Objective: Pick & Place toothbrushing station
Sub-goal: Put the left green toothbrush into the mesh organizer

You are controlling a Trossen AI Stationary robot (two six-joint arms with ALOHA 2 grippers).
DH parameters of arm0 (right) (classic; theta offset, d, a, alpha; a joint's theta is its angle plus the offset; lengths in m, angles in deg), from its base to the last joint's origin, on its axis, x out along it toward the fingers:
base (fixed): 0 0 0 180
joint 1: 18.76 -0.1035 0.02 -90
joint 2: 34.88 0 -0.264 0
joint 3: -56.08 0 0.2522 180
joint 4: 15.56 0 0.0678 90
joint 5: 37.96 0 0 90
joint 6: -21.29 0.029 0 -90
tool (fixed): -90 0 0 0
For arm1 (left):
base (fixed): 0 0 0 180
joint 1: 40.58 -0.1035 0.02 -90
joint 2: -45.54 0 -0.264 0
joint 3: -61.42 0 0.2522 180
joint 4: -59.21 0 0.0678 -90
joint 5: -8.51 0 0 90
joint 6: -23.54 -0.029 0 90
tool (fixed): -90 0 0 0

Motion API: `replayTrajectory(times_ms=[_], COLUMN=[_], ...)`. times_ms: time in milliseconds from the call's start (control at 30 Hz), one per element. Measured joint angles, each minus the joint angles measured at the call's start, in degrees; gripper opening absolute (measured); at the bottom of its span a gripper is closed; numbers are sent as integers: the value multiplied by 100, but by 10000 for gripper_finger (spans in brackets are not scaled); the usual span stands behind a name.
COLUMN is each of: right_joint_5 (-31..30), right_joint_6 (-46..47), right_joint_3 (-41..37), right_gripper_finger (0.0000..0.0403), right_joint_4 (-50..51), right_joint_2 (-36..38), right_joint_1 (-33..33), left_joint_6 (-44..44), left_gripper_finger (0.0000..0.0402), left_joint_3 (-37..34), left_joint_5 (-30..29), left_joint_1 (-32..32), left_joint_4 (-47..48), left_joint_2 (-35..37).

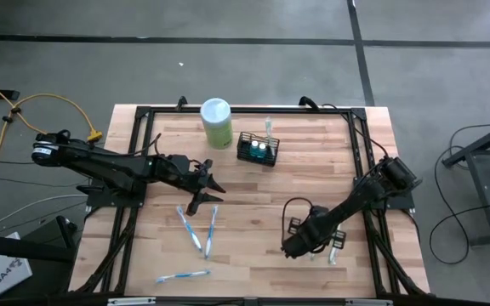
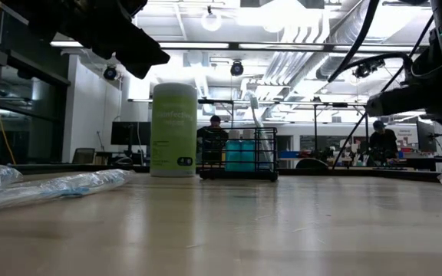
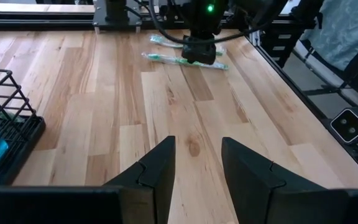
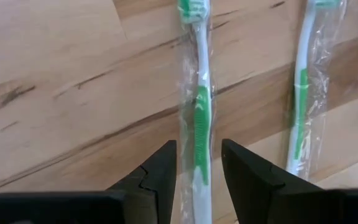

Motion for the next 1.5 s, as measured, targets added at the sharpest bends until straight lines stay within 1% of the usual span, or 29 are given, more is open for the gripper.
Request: replayTrajectory(times_ms=[233,533,633,867,1033,1100,1233,1500], right_joint_5=[61,108,80,-107,-137,-296,-860,-2235], right_joint_6=[-34,-50,-46,-70,-81,-76,-83,-180], right_joint_3=[9,24,17,14,-2,-2,-9,-15], right_gripper_finger=[119,116,95,17,18,16,9,7], right_joint_4=[-252,-359,-349,-320,-188,-164,-112,-167], right_joint_2=[-352,-461,-465,-470,-481,-481,-489,-505], right_joint_1=[-10,-76,-100,-118,-136,-182,-313,-514], left_joint_6=[0,-1,-2,-2,-2,-2,-2,-2], left_gripper_finger=[127,127,127,127,127,127,127,127], left_joint_3=[-2,-2,-2,-2,-2,-2,-2,-2], left_joint_5=[97,117,117,134,134,134,134,132], left_joint_1=[0,0,0,0,0,0,0,0], left_joint_4=[16,17,16,15,15,15,15,15], left_joint_2=[1,2,2,2,2,2,2,2])
